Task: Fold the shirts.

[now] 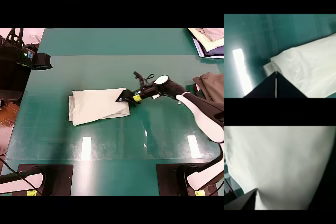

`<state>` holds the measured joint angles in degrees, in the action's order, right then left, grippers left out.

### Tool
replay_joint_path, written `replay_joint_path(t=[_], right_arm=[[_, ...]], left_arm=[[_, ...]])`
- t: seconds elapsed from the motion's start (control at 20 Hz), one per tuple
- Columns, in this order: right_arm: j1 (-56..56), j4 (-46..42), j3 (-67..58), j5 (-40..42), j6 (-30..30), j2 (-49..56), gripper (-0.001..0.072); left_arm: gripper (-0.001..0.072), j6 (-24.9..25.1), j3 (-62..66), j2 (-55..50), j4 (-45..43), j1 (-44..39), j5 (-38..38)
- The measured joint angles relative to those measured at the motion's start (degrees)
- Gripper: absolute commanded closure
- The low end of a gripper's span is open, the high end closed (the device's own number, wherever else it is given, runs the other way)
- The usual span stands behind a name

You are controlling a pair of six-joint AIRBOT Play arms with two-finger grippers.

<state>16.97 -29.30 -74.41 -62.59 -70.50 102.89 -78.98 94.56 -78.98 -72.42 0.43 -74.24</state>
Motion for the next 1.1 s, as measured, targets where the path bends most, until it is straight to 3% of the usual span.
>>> replay_joint_path(t=[0.05, 0.1, 0.3, 0.5, 0.85, 1.1], right_arm=[[1.03, 0.07, -1.05, 0.15, 0.13, 1.11, 0.0546], [1.84, 0.48, -1.77, 0.39, 0.31, 1.77, 0.0689], [2.8, 0.63, -2.29, 2.1, 2.08, 1.18, 0.0693], [-1.99, -0.02, 0.09, 3.93, 2.73, -5.88, 0.0693], [-25.03, -9.97, 3.34, 4.68, -0.52, -21.68, 0.0693], [-41.7, -14.1, -1.9, 6.16, -0.7, -24.9, 0.0694]], left_arm=[[0.0682, 0.11, 0.0, 0.0, 0.0, 0.0, -0.15], [0.0683, 0.37, 0.0, 0.0, 0.0, 0.0, -0.33], [0.0683, 1.07, 0.0, 0.0, 0.35, 0.0, -1.11], [0.0683, 1.07, 0.0, 0.0, 2.27, -1.75, -1.46], [0.0683, 1.03, -3.04, -0.26, 3.45, -12.76, 3.76], [0.0683, -0.09, -7.74, -0.76, 3.74, -20.13, 10.12]])
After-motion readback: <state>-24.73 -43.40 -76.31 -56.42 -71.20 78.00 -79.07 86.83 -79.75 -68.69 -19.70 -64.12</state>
